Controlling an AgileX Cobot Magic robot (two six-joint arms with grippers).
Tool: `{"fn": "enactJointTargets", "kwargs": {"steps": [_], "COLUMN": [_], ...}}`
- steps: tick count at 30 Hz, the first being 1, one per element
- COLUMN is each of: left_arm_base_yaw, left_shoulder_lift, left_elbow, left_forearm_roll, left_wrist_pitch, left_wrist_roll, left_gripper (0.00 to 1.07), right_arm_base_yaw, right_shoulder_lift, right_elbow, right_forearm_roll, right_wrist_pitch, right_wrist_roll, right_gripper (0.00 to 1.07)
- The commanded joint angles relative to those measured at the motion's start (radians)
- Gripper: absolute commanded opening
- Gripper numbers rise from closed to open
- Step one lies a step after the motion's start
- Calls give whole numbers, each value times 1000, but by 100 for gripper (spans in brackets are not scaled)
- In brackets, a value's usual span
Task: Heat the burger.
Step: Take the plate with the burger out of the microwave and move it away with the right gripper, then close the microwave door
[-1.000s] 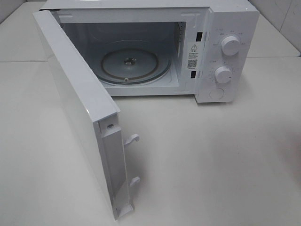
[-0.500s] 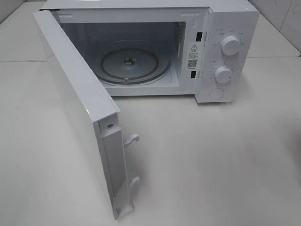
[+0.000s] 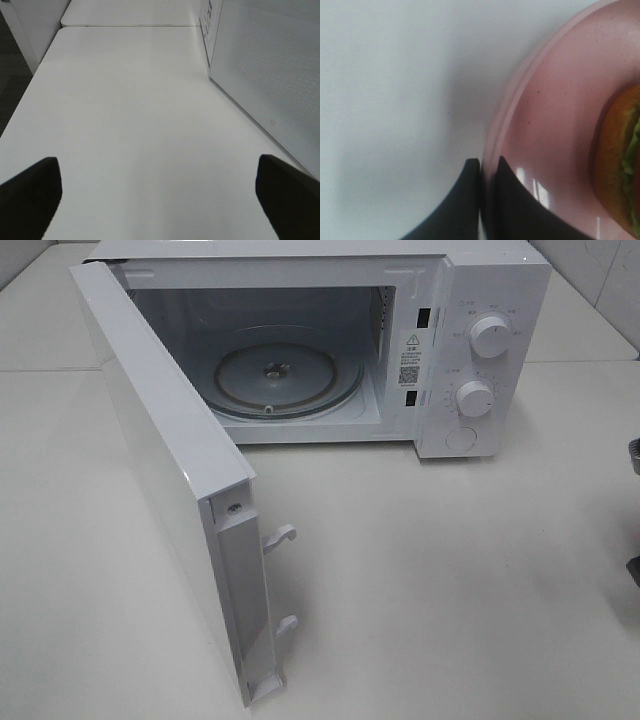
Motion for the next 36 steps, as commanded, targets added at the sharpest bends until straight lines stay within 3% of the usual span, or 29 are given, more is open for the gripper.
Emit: {"fn": "enactJointTargets", "kwargs": {"steps": [1,20,23,24,25,27,28,29,30,31,32,36], "left_arm_base_yaw": [2,2,2,2,2,2,2,2,2,2,2,2], "left_shoulder_lift": [-6,-6,-6,-6,-6,-6,-6,-6,-6,-6,-6,-6], "left_elbow": [2,2,2,2,2,2,2,2,2,2,2,2], "left_forearm_roll": [3,3,3,3,3,3,3,3,3,3,3,3], "left_wrist_pitch": [-2,-2,-2,-2,-2,-2,-2,-2,-2,-2,-2,-2], "left_wrist_roll": [-5,-5,-5,-5,-5,-5,-5,-5,-5,-5,-5,-5], "left_gripper": [101,101,101,101,101,101,101,101,101,101,101,101], "right_arm_base_yaw": [-5,-5,-5,-5,-5,-5,-5,-5,-5,-5,-5,-2], "right_shoulder_lift": [53,145,145,145,145,145,145,145,145,145,145,145], "right_elbow": [-24,-63,-63,-63,-63,-63,-63,-63,-63,-63,-63,-63], "right_forearm_roll": [-53,38,57,66,66,98,98,126,155,155,166,181], "right_wrist_pitch": [-1,-44,-42,-43,-43,-52,-52,-53,-53,-53,-53,-53], "right_wrist_roll": [19,45,43,43,43,43,43,44,43,43,43,43], "right_gripper": [0,0,5,18,18,49,49,70,79,79,88,88]}}
